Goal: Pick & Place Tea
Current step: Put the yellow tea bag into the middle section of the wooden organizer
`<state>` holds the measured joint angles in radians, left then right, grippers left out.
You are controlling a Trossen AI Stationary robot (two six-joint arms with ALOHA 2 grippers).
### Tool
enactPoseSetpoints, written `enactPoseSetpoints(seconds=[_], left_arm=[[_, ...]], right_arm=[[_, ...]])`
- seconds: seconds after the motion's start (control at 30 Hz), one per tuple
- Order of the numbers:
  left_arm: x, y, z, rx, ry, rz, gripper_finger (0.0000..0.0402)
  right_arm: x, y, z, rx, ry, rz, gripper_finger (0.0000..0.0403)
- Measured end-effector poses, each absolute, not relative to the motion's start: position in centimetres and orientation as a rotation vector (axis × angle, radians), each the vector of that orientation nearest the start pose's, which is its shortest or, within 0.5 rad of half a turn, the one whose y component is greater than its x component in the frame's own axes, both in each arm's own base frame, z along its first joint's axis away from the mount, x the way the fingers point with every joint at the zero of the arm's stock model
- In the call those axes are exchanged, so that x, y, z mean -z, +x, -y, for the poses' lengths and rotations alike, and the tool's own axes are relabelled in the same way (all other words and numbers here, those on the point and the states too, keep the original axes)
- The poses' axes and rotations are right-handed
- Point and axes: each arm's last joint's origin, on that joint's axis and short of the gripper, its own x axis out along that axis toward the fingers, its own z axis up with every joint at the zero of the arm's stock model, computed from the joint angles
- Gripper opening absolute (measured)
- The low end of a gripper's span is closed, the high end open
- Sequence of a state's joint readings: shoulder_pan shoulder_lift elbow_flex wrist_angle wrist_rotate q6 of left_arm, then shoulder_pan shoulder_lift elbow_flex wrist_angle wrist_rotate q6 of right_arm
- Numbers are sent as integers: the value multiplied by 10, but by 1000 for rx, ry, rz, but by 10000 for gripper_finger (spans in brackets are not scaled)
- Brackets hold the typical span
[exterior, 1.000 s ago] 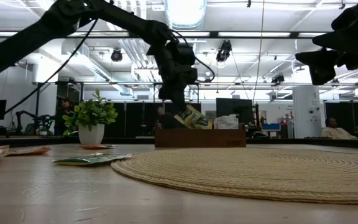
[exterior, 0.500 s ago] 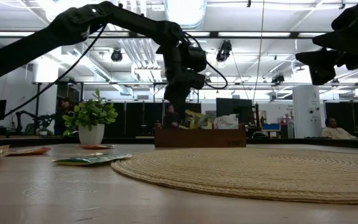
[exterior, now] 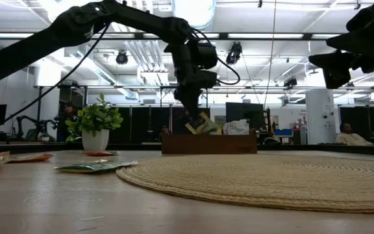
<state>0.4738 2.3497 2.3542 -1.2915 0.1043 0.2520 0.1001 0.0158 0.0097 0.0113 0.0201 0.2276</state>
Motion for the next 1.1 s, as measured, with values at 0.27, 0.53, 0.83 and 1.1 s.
enactPoseSetpoints(seconds=[0.27,0.53,0.83,1.1], left_arm=[[-259,427,-207,-177,-176,-1298,0],[-261,434,-205,-232,-130,-1250,2],[-263,439,-208,-228,-82,-1194,86],[-271,441,-210,-303,-52,-1146,161]], right_arm=[[-167,98,-9,-80,228,-4,221],[-167,98,-9,-80,228,-4,221],[-167,98,-9,-80,227,-4,221],[-167,98,-9,-80,227,-4,221]])
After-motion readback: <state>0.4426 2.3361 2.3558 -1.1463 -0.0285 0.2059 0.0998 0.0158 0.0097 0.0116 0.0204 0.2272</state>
